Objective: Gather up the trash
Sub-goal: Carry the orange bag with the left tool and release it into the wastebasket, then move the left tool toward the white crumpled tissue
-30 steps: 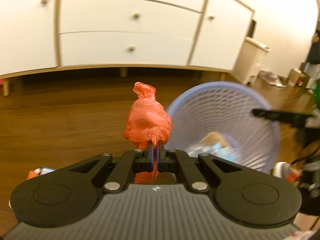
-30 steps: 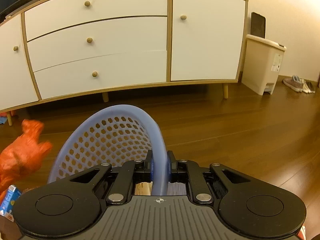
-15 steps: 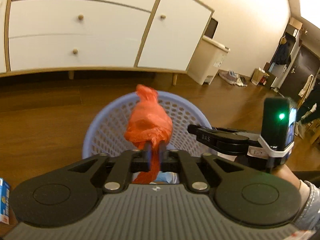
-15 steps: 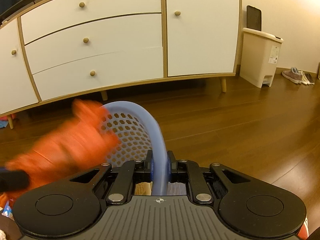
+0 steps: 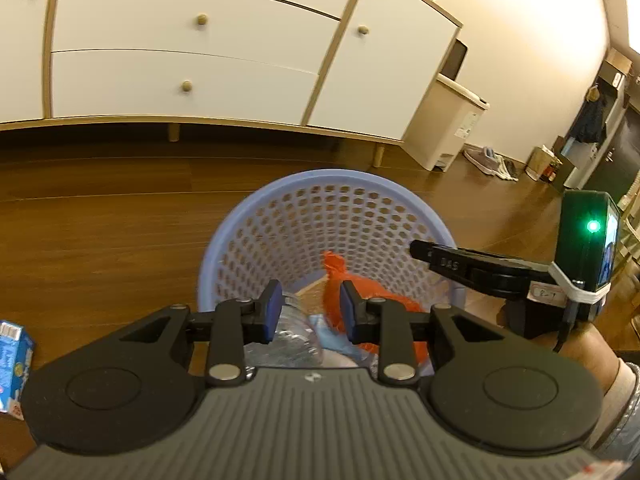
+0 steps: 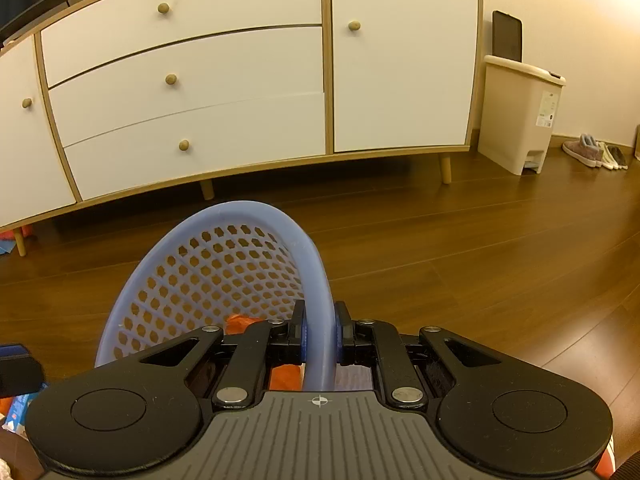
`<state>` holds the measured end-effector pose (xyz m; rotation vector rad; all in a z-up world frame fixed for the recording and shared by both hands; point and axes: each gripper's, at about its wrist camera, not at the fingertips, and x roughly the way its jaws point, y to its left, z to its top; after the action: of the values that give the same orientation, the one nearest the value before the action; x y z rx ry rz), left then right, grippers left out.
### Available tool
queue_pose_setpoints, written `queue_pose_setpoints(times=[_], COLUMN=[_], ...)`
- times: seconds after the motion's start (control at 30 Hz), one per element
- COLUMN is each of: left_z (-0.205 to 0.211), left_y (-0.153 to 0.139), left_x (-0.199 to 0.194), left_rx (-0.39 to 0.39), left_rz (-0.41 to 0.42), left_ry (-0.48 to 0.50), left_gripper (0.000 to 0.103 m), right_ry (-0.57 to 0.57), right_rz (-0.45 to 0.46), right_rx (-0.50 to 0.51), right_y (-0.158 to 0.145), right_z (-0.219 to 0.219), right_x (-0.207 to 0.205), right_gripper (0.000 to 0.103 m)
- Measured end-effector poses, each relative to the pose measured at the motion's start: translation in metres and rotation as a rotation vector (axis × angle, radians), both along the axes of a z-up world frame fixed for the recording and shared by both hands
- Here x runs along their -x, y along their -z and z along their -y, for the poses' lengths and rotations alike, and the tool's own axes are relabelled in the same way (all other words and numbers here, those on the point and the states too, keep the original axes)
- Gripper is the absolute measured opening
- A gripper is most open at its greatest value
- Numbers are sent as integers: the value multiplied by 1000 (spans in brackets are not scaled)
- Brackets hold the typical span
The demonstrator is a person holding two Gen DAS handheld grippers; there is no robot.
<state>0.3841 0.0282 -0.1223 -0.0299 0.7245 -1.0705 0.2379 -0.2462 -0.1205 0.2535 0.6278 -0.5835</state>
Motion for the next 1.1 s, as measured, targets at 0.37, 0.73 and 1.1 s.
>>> queue_pose_setpoints(times=[0.37,0.73,1.1], left_z=[-38,-94,-148], left_y=[3,35,72], left_x=[-9,-22,-32], left_rx=[-31,-115,-225], left_rz=[13,-7,-33], left_ry=[-66,-221,-340], left_gripper=[26,30,31], right_ry=[3,17,61], right_rz=[-5,-20,-42], right_rx=[-3,16,6], right_y=[-1,1,4], right_z=[1,2,6], right_x=[0,1,4], right_gripper=[9,9,9])
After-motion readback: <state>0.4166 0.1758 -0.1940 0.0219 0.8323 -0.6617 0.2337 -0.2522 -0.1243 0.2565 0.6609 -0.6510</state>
